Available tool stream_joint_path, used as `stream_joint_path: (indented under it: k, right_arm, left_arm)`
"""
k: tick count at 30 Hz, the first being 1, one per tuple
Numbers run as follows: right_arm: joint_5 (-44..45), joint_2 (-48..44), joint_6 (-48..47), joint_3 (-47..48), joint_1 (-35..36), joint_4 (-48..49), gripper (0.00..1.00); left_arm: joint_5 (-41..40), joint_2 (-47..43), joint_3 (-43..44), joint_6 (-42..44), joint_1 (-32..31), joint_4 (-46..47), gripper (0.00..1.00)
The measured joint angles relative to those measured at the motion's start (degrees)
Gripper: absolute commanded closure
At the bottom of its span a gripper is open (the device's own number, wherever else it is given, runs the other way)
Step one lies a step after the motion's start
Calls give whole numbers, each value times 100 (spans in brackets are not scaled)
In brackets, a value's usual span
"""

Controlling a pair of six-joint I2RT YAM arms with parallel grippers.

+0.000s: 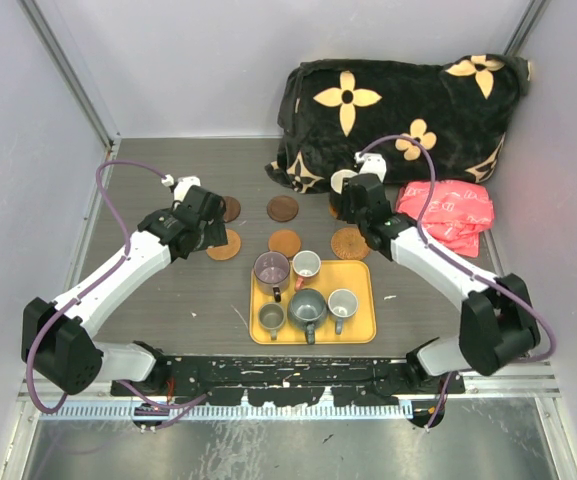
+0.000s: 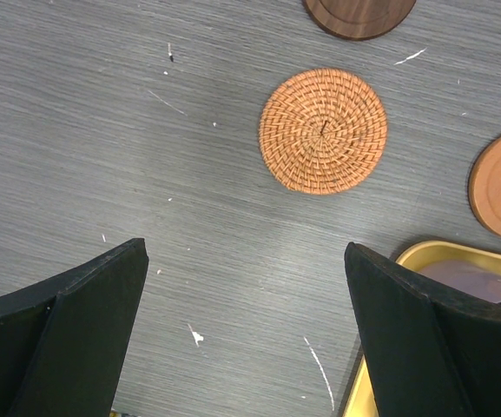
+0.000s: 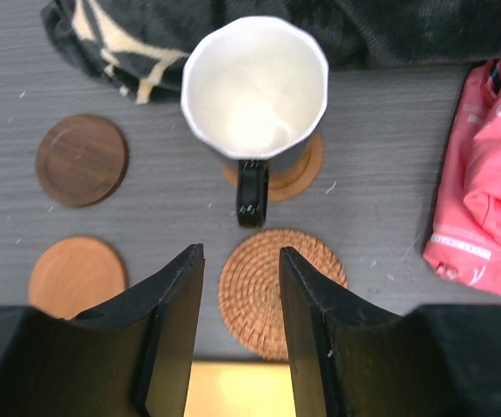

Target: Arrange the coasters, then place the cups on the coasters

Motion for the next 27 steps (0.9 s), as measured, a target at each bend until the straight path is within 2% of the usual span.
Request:
stream_joint_path:
  k: [8,18,27]
  right_arm:
    - [116,-1091,511,7,938,-1532,55]
    - [197,-2094,1797,-122,2070,-3252,57]
    - [549,-2277,3147,-323,3327,-4203,58]
  left_arm:
    - [-11,0,-31,2,0,26,2]
    - [35,-229,-240,17,0,157,2]
    - [153,-365,-348,11,0,188,2]
